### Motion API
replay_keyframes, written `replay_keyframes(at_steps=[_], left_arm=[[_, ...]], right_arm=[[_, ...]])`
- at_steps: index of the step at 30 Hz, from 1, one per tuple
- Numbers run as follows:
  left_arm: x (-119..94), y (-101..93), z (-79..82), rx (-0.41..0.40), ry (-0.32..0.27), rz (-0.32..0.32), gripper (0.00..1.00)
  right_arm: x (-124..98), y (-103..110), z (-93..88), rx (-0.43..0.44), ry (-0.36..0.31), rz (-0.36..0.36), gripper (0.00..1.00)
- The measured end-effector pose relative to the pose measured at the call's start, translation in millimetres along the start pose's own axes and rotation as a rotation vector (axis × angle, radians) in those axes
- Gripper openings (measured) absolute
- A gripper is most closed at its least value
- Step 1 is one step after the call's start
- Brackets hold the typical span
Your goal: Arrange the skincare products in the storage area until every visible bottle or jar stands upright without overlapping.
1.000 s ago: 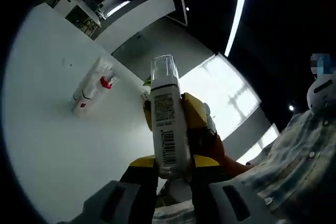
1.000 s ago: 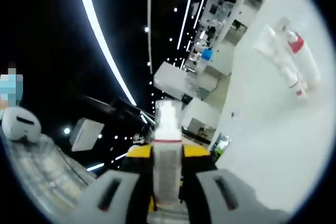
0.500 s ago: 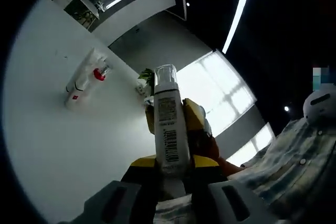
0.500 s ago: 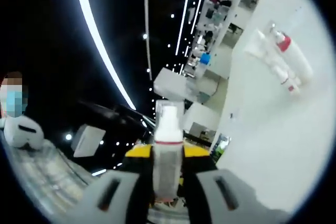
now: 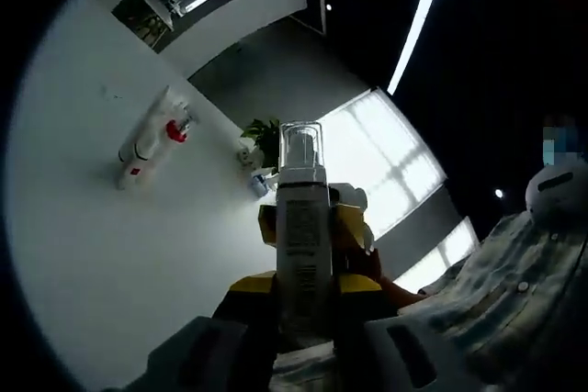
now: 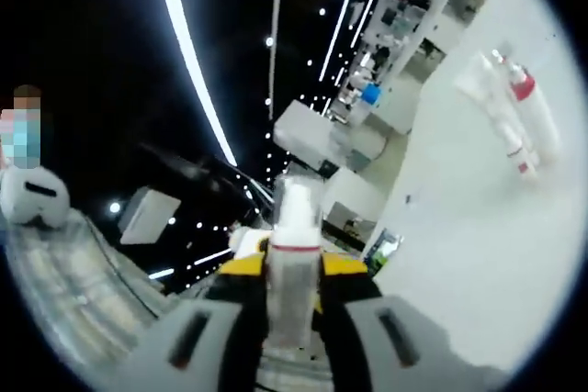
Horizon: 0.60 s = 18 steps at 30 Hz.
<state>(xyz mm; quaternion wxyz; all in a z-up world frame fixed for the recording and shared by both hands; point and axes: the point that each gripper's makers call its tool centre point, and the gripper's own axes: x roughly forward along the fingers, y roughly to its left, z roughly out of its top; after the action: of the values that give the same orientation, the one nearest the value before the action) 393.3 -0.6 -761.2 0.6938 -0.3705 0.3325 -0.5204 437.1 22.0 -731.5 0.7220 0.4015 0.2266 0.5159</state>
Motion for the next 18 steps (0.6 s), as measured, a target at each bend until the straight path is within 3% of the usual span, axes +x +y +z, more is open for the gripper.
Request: replay_keyframes(at_steps=[3,6,9,11,13,15,18], left_arm=[[-4.4,3.5,3.3,0.042,-0.020,0.046,0.21],[-10.4,20.3,4.9,0.115,0.000,0.201,0.21],[-14.5,31.1,5.4,0.205,0.029,0.316,0.21],[-19.4,39.9,3.0,0.304,0.078,0.410,0.21],[-23.9,45.5,0.7,0.338,0.107,0.477,0.21],[-24.9,45.7,-3.4,0.381,0.138,0.504,0.21],[-27.0,47.1,-5.0,0.376,0.129,0.516,0.21]], right_arm=[[3.4,2.2,0.5,-0.033,0.006,-0.015,0.21],[7.6,-3.2,-2.1,-0.070,0.024,-0.064,0.27],[11.2,-11.2,-9.9,-0.056,0.054,-0.105,0.27],[15.7,-14.9,-13.4,-0.050,0.069,-0.126,0.27],[18.6,-20.9,-7.5,-0.023,0.027,-0.161,0.27],[22.3,-19.8,-5.2,0.026,0.012,-0.149,0.25],[25.1,-24.6,-7.8,-0.006,0.032,-0.179,0.21]])
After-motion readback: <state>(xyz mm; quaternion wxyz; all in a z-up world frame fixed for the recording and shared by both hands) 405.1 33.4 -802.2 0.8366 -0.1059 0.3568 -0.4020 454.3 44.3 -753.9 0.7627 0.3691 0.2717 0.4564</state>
